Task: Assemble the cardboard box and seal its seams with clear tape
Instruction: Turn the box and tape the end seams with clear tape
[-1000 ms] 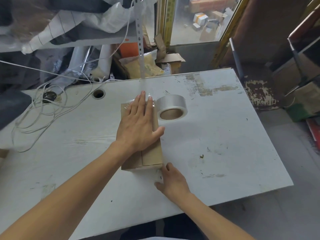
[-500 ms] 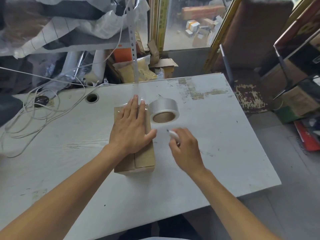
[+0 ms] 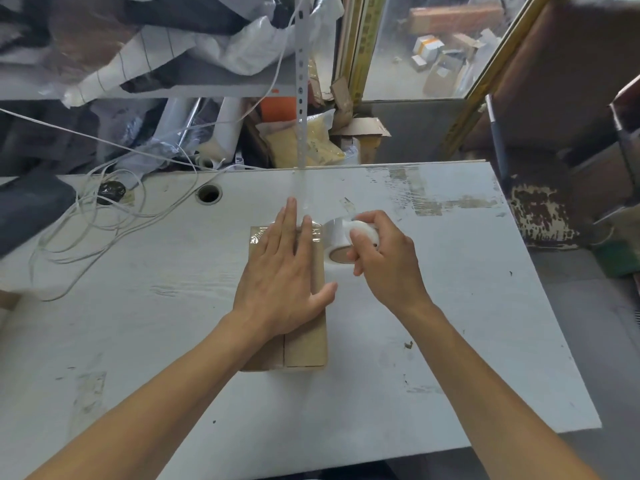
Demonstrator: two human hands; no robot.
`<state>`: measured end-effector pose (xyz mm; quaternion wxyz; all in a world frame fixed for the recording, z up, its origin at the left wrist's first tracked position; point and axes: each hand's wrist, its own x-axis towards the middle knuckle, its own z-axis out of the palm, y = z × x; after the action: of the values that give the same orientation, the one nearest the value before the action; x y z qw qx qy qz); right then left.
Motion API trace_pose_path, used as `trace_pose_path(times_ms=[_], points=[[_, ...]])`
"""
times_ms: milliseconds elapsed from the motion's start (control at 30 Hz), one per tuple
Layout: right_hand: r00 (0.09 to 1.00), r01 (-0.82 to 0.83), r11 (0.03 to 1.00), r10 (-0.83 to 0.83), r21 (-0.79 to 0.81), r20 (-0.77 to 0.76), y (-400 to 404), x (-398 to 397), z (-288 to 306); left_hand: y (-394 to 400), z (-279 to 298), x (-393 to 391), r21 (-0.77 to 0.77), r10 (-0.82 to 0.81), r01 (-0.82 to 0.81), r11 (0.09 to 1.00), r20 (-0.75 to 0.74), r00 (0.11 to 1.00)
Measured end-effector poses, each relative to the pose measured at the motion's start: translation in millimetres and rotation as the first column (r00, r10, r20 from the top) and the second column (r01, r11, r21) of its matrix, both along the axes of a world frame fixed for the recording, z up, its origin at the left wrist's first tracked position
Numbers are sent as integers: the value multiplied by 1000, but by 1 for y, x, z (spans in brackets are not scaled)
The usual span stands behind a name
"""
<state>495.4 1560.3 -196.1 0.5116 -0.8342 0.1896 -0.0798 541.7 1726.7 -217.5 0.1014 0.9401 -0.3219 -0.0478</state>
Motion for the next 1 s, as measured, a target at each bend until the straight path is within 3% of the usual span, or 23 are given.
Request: trace_pose_path(times_ms=[67, 200, 333, 433, 600, 767, 1000], points=[[999, -33, 999, 33, -31, 12, -3, 8, 3, 0, 0, 1, -6, 5, -5, 1000, -4, 1000], [995, -97, 991, 98, 95, 0, -17, 23, 5, 0, -1, 2, -3, 2, -2, 1000, -9, 1000], [982, -171, 984, 175, 57, -67, -29, 35, 6, 0, -2, 2, -2, 3, -3, 1000, -5, 1000], [985, -149, 989, 149, 15, -91, -33, 42, 5, -1, -2, 2, 0, 2, -2, 1000, -5, 1000], [1000, -1, 972, -2, -235, -13, -29, 42, -5, -1, -1, 2, -7, 6, -6, 1000, -10, 1000], [999, 54, 999, -54, -3, -2, -19, 35, -9, -2, -2, 1, -7, 8, -8, 1000, -15, 1000], [994, -57, 982, 38, -182, -105, -11, 34, -10, -1, -1, 1, -7, -2, 2, 1000, -11, 1000]])
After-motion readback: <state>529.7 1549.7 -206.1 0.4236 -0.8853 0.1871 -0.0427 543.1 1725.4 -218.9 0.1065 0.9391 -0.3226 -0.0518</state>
